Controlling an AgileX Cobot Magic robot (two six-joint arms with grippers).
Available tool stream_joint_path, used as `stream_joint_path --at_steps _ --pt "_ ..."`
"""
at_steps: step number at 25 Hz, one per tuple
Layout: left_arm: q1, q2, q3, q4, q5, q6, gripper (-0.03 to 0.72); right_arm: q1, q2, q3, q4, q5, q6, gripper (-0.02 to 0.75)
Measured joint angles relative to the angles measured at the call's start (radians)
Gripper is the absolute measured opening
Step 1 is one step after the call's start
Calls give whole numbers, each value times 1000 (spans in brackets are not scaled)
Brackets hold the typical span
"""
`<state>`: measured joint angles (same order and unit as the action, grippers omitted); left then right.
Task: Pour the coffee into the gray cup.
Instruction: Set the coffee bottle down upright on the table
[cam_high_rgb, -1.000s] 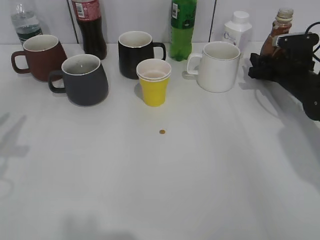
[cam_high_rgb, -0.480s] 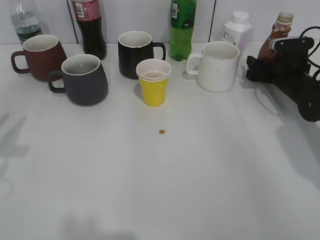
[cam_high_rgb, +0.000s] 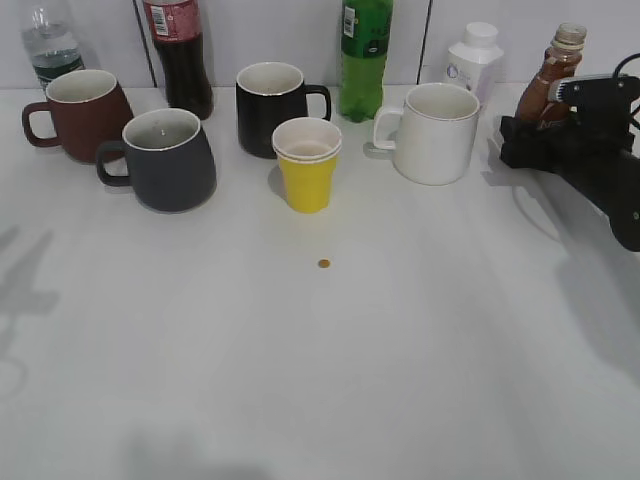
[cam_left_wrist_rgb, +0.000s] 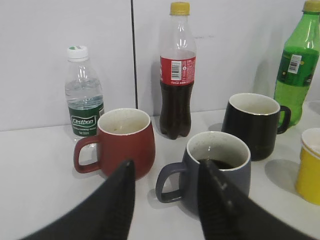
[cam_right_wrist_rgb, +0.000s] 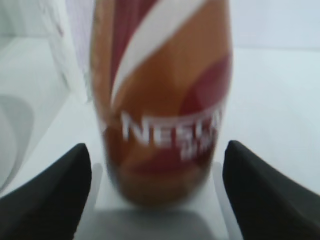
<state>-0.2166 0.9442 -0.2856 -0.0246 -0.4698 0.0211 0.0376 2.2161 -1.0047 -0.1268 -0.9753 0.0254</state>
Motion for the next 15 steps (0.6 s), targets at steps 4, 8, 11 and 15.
stream_joint_path --at_steps 4,8,11,15 --pt "0 0 0 0 1 0 319 0 -21 64 11 -12 0 646" --pt "0 0 0 0 2 0 319 0 -52 132 20 -14 -1 643" --pt "0 0 0 0 22 0 319 0 -98 184 22 -14 -1 639" --pt "0 0 0 1 40 0 319 0 -221 225 23 62 -1 629"
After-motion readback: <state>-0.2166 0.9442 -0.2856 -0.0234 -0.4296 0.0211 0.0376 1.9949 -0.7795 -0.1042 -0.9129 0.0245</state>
